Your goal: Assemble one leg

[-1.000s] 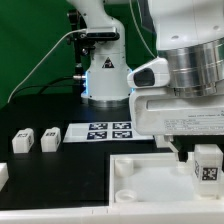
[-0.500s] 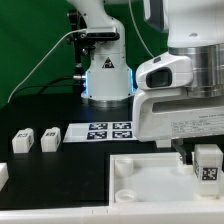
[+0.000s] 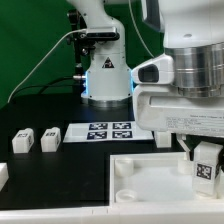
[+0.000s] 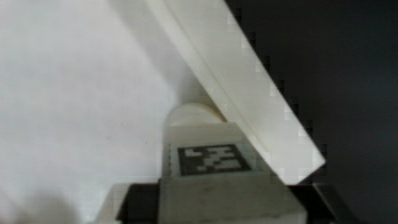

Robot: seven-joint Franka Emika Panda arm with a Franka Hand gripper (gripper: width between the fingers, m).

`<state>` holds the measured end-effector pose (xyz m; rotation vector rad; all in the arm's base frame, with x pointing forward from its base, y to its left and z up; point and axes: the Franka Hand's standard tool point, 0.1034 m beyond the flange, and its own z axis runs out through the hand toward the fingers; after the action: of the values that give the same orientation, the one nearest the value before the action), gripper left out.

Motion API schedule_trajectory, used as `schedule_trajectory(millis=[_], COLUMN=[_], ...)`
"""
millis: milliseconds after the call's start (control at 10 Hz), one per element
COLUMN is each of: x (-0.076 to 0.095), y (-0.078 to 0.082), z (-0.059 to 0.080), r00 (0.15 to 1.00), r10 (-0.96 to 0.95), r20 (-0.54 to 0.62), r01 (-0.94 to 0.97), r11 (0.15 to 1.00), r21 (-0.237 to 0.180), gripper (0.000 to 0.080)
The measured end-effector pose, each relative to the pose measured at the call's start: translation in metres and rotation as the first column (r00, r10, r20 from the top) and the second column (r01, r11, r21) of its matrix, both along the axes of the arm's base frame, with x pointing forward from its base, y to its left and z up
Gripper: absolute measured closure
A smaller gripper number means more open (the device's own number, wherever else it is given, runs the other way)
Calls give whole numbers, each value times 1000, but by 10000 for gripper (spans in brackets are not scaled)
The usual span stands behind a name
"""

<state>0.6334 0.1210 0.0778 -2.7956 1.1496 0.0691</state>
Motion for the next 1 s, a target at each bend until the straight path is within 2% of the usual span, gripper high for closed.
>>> schedule_trajectory(millis=[200, 300, 400, 600, 700, 800, 900, 1000], x=[1, 1, -1, -6, -5, -5, -6, -6], y=[0, -2, 1, 13, 11, 12, 11, 7], z=[-2, -4, -6, -9, -9, -9, -9, -8], r00=[949, 876, 821, 773, 798, 814, 857, 927], r10=[-314, -478, -567, -630, -598, -577, -512, -371], r20=[-41, -62, -67, -76, -69, -65, -59, -48], r01=[315, 480, 569, 632, 600, 579, 514, 372], r11=[949, 877, 822, 775, 800, 815, 857, 928], r21=[10, 24, 25, 15, 17, 19, 20, 24], gripper=[501, 501, 502, 503, 428, 428, 292, 179])
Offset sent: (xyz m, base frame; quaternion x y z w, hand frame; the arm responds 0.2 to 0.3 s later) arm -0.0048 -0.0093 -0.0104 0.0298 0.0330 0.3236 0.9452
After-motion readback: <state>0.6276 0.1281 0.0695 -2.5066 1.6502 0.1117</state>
